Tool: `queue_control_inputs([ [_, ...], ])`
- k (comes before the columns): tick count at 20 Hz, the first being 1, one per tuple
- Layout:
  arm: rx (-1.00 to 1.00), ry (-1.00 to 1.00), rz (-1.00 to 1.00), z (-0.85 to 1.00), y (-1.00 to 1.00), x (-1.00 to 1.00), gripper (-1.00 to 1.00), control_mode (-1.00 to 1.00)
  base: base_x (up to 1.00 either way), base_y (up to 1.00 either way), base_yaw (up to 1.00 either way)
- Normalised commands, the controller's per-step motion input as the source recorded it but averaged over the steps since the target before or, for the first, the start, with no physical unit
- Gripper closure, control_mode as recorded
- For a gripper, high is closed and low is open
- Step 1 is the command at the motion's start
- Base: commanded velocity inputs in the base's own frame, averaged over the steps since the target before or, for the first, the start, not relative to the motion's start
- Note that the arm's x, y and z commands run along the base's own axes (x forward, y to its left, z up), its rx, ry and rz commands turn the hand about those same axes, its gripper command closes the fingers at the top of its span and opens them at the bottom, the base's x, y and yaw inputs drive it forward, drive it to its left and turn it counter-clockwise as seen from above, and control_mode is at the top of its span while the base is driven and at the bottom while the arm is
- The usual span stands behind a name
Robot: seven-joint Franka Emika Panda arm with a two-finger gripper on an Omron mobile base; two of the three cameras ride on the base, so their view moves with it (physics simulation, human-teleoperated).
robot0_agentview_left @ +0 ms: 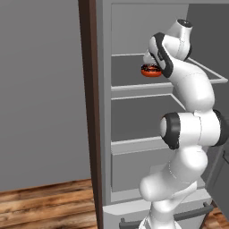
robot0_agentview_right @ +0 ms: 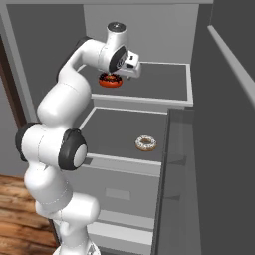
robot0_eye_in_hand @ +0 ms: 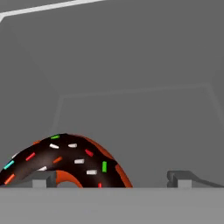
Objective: Take the donuts from the fridge and place them on the empty tray on the dining counter.
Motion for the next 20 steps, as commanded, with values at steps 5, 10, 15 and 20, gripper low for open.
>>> queue_control_inputs([
  [5, 0.00, 0.00, 0.03, -0.28, 0.00, 0.00, -1.00, -1.00, 0.00, 0.00, 0.00],
  [10, 0.00, 0.00, 0.01, -0.39, 0.00, -0.06, -1.00, -1.00, 0.00, 0.00, 0.00],
  [15, -0.01, 0.03, -0.05, -0.50, 0.00, 0.00, -1.00, -1.00, 0.00, 0.00, 0.00],
  [20, -0.03, 0.12, -0.09, -0.81, 0.31, -0.05, 1.00, -1.00, 0.00, 0.00, 0.00],
])
